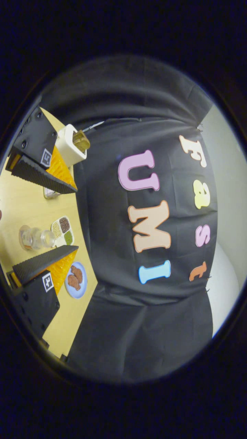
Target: Take the bottle from table, then pour the juice into the cup, finally place the bottle on the coaster
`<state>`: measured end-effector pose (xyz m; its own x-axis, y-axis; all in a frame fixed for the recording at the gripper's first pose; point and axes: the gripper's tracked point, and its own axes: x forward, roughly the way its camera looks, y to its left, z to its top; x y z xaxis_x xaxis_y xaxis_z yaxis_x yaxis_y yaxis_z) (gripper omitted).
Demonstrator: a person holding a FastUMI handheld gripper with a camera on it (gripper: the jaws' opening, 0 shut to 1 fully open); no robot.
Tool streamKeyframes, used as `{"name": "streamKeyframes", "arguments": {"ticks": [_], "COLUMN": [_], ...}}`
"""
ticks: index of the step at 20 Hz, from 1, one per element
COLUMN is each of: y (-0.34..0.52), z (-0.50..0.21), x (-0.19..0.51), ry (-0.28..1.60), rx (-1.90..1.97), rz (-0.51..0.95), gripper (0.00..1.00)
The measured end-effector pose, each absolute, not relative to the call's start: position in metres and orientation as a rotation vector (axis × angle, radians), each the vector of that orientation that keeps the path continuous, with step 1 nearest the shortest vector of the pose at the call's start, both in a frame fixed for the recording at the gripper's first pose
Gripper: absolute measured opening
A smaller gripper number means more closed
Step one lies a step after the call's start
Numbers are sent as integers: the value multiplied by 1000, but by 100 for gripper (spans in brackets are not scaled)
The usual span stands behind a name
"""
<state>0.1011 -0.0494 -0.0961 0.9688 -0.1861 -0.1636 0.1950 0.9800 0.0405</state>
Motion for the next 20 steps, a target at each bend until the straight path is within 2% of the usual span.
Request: {"name": "streamKeyframes", "arguments": {"ticks": [9, 20], "y": [-37, -71], "z": [-46, -3], "x": [79, 65], "ry": [151, 100], "rx": [71, 133], "rz": [-66, -77], "gripper": [95, 95]}}
